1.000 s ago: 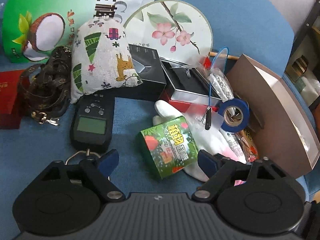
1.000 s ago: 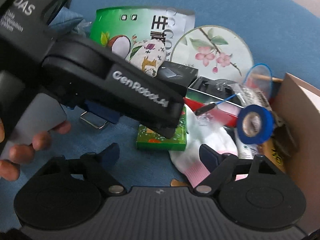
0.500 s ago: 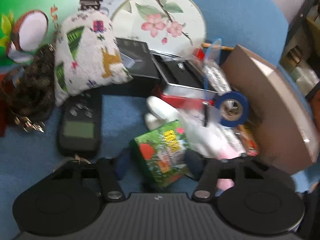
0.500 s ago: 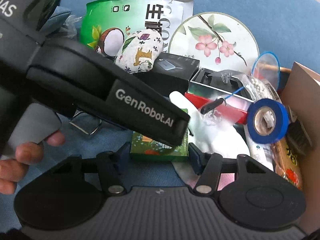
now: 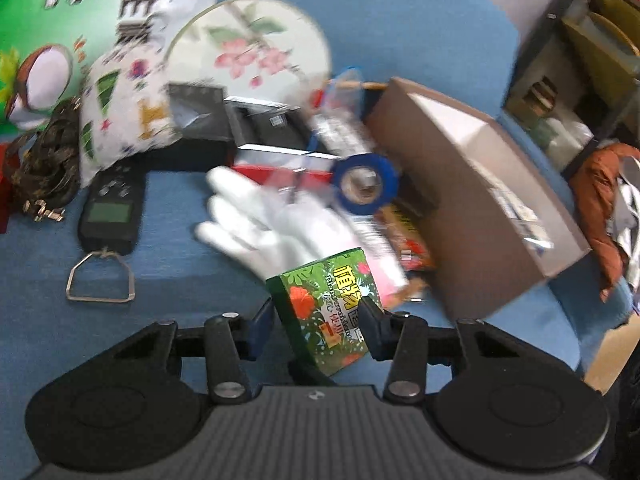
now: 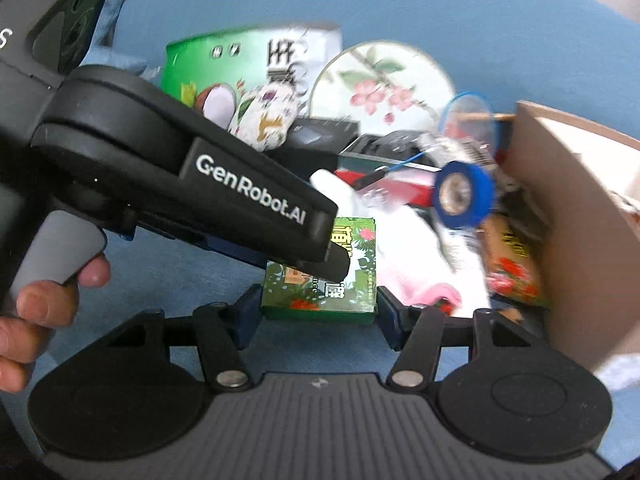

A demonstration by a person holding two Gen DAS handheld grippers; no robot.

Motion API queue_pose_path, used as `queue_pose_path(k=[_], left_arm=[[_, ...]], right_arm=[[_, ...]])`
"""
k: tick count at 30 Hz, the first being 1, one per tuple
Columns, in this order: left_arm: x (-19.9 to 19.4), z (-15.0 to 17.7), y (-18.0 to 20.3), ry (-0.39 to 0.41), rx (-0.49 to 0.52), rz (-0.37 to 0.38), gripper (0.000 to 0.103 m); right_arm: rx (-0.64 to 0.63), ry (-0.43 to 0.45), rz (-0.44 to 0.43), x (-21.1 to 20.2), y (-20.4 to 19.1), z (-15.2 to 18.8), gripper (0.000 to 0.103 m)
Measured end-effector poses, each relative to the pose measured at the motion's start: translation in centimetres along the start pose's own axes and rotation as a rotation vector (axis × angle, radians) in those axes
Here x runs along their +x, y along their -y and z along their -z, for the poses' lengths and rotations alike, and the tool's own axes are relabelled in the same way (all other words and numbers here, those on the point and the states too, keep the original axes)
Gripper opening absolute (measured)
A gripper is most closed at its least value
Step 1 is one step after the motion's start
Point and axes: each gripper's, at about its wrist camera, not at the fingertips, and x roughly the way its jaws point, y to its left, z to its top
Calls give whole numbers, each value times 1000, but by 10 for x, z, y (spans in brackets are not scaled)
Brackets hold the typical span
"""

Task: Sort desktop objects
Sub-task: 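Grasp the green box with the left tool and lift it, then carry the green box into the brown box and open the left tool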

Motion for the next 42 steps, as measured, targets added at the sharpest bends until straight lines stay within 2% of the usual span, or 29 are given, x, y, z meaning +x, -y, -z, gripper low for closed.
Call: queue_pose_path(k=[9,16,20,25,30,34,39,42], left_arm=[[-23,-17,78,87,130,75,45],[1,-47,136,91,212,163,44],[34,-54,158,62,232,203,44],[65,-56,167,34,242,210,45],[81,-64,164,15,213,225,44],[97,-70,167,-4,208,216,41],[97,-70,164,-5,200,229,42],[93,-66,164,14,219,225,43]], right_arm=[[102,168,89,-68,44,-2,58],[160,268,196,-103,97,-8,58],[212,265,244,-107,133,-6,58],[274,225,247,-93,169,2,58],[231,207,258,-81,181,3,58],[192,175,316,-66,192,0,58],[129,159,320,-65,191,-1,59],[136,165,295,-68,190,3,62]])
